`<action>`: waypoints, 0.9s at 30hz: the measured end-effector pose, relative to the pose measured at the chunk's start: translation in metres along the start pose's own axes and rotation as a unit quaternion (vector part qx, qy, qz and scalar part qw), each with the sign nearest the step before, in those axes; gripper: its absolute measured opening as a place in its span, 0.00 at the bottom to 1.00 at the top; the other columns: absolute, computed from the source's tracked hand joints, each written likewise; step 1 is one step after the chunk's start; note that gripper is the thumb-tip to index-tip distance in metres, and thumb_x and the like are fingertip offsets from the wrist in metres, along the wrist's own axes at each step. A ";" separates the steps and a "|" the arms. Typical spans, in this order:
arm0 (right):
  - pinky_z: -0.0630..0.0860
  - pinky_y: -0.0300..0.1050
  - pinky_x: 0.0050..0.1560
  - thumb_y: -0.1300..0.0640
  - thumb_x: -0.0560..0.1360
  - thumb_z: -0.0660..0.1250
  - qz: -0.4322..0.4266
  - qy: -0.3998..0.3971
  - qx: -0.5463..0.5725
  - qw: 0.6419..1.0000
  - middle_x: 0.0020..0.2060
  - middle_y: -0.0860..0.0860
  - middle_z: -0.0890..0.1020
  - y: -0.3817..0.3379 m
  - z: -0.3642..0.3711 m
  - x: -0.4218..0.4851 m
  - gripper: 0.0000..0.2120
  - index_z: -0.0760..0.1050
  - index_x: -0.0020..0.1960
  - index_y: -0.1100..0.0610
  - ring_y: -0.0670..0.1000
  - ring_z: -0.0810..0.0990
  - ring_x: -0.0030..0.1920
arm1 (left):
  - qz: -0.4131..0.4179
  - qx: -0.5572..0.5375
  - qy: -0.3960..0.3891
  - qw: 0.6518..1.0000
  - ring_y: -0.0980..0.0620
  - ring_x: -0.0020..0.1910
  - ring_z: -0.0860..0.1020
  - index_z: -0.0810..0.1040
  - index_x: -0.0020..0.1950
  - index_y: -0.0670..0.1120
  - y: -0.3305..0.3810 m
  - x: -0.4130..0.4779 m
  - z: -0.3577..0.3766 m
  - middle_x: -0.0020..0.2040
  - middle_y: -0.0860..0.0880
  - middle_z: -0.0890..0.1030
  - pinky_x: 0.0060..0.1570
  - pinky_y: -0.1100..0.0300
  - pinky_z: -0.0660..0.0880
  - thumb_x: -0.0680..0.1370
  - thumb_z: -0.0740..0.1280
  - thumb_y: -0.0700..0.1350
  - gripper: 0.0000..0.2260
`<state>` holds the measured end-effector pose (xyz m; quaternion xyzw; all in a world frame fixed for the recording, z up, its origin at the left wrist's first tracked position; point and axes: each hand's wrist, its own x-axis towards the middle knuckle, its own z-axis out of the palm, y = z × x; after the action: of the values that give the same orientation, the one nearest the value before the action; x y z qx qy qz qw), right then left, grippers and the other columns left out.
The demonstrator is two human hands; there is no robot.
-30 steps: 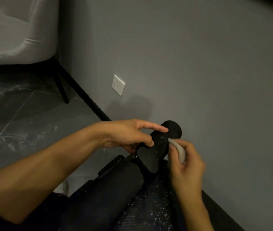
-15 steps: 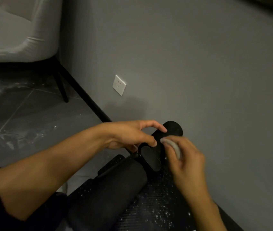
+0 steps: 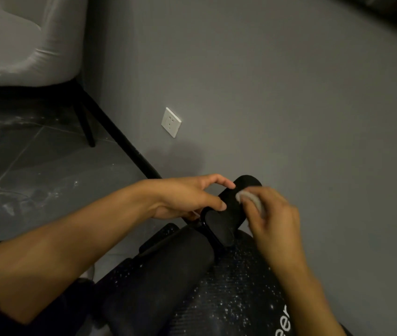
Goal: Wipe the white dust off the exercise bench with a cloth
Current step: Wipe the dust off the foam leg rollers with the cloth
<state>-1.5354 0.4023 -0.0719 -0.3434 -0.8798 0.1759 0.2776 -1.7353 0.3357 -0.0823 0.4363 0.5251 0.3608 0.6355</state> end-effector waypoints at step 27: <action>0.76 0.36 0.46 0.55 0.79 0.66 0.022 0.001 0.131 0.991 0.45 0.42 0.81 -0.014 0.011 -0.052 0.07 0.80 0.50 0.45 0.44 0.82 0.48 | -0.004 -0.041 -0.016 0.999 0.49 0.47 0.75 0.73 0.72 0.61 -0.001 -0.003 -0.006 0.46 0.48 0.79 0.51 0.55 0.74 0.82 0.64 0.36 0.24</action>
<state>-1.5179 0.3546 -0.0924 -0.3236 -0.8410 0.2954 0.3173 -1.7414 0.3331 -0.0826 0.4132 0.5013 0.3721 0.6629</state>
